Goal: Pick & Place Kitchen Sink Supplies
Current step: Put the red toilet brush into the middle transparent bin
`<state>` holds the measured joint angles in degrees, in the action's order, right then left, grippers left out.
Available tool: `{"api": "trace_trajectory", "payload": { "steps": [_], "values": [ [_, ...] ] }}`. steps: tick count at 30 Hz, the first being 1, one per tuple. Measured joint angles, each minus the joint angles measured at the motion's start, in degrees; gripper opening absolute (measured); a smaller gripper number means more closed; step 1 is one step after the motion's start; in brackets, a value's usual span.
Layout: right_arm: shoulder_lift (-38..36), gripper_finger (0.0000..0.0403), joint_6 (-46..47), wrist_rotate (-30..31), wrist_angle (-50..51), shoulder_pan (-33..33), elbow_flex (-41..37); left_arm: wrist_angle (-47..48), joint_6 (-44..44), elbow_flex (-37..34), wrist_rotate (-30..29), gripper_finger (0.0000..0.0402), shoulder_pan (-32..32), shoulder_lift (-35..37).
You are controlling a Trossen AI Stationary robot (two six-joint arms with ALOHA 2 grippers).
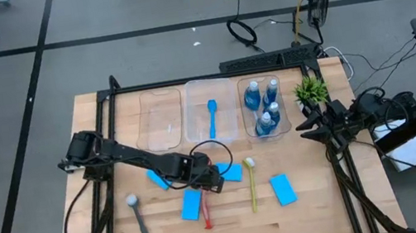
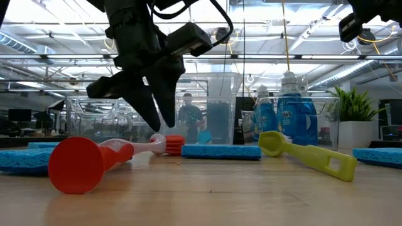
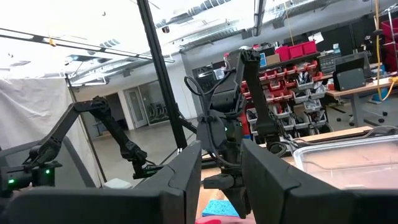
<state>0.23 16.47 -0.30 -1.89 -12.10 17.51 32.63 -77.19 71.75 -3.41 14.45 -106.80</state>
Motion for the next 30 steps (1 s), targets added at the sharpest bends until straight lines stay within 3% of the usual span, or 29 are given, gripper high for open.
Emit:
{"api": "trace_trajectory", "payload": {
  "steps": [10, 16, 22, 30],
  "values": [
    [0.0, 0.01, 0.0, 0.0, 0.0, 0.0, 0.0, 1.1, -0.3, 0.0, -0.4, 0.0224, -0.8, 0.0],
    [0.0, 0.01, 0.0, 0.1, -0.1, 0.0, 0.0, 1.5, -2.1, -0.1, 2.5, 0.0261, -0.8, -3.2],
    [0.0, 0.01, 0.0, 0.3, -0.2, 0.0, 0.0, 0.6, -2.9, 0.1, 5.8, 0.0251, -0.6, -5.5],
    [0.0, 0.01, 1.1, 0.4, -0.1, 0.0, 0.0, 0.4, -2.3, 0.2, 6.3, 0.019, -0.6, -6.2]
  ]
}}
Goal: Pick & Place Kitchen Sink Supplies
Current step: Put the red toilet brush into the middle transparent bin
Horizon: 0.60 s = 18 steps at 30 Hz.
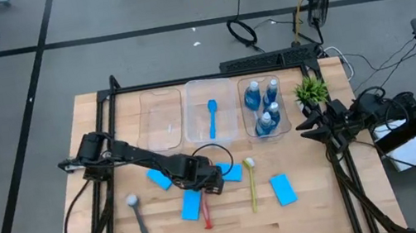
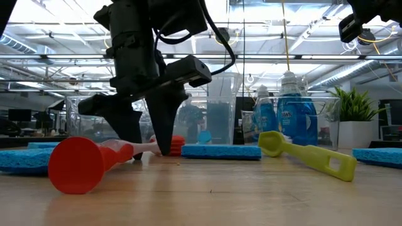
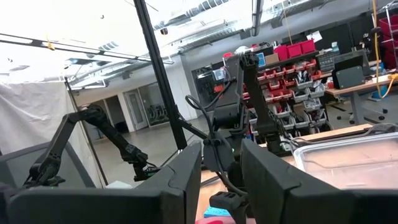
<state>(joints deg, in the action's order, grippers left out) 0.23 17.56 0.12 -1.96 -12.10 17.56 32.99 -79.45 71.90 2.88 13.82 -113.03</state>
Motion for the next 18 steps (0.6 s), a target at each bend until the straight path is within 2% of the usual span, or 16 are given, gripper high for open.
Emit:
{"api": "trace_trajectory", "payload": {
  "steps": [12, 18],
  "values": [
    [0.0, 0.01, 0.0, 0.0, -0.1, 0.0, 0.0, -0.4, 1.1, -0.1, -0.1, 0.0074, -0.7, -0.2],
    [0.0, 0.01, 0.0, 0.0, -0.1, 0.0, 0.0, -0.5, 1.1, -0.1, -0.4, 0.0057, -0.7, -0.2]
  ]
}}
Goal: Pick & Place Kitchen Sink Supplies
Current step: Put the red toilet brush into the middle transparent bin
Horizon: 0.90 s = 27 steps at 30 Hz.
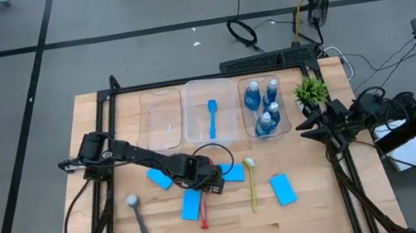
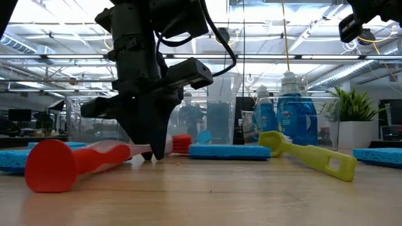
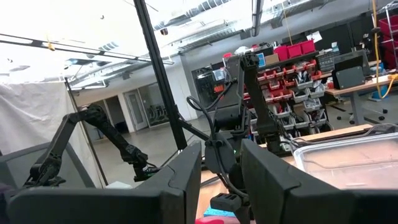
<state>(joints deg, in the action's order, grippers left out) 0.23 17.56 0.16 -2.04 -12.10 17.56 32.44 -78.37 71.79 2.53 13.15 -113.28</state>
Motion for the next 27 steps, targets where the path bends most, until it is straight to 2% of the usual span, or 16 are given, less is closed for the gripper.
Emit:
{"api": "trace_trajectory", "payload": {
  "steps": [9, 18, 22, 27],
  "values": [
    [0.0, 0.01, 0.0, 0.0, 0.0, 0.0, 0.0, 0.1, -0.3, 0.0, -1.2, 0.0094, 0.1, 0.0],
    [0.0, 0.01, 0.1, 0.0, -0.1, 0.0, 0.0, 0.3, -0.7, -0.1, -1.5, 0.0052, 0.0, 0.0],
    [0.0, 0.01, 0.9, 0.0, -0.1, 0.0, 0.0, 0.3, -0.6, -0.1, -1.5, 0.0049, 0.0, 0.0],
    [0.0, 0.01, 1.3, 0.0, -0.1, 0.0, 0.0, 0.3, -1.8, -0.1, -2.9, 0.0087, 0.0, 0.0]
  ]
}}
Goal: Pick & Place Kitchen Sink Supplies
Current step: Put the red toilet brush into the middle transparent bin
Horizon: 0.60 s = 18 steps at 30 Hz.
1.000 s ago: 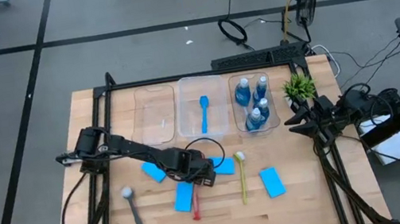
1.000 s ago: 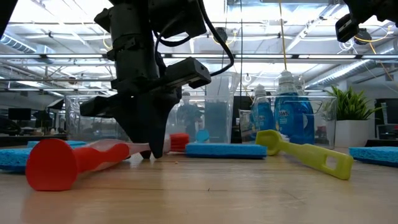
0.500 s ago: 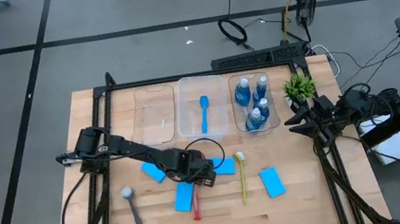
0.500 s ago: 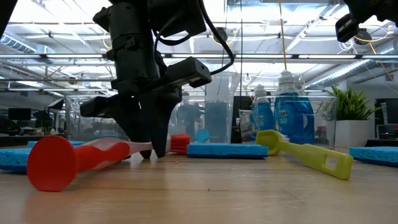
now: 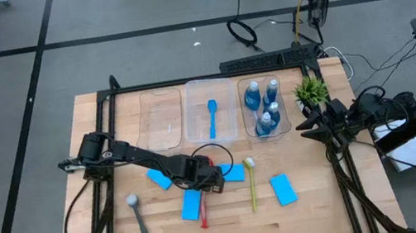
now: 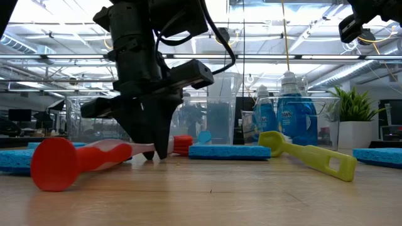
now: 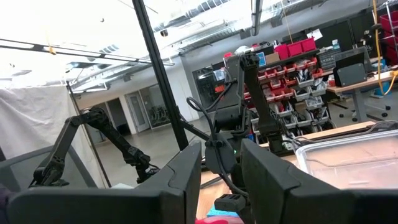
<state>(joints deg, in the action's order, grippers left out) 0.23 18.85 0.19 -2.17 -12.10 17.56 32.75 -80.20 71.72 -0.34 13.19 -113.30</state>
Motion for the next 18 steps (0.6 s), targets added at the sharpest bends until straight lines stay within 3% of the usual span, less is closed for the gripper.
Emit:
{"api": "trace_trajectory", "payload": {
  "steps": [5, 12, 18],
  "values": [
    [0.0, 0.01, 0.0, 0.0, 0.0, 0.0, 0.0, 0.1, -1.3, 0.0, -0.2, 0.0102, 0.0, 0.0],
    [0.0, 0.01, 0.0, 0.0, -0.1, 0.0, 0.0, 0.3, -1.0, 0.0, -0.1, 0.0047, 0.0, 0.0],
    [0.0, 0.01, 0.0, 0.0, -0.2, 0.0, 0.0, 0.1, -0.9, 0.0, 0.0, 0.0047, 0.0, 0.0]
  ]
}}
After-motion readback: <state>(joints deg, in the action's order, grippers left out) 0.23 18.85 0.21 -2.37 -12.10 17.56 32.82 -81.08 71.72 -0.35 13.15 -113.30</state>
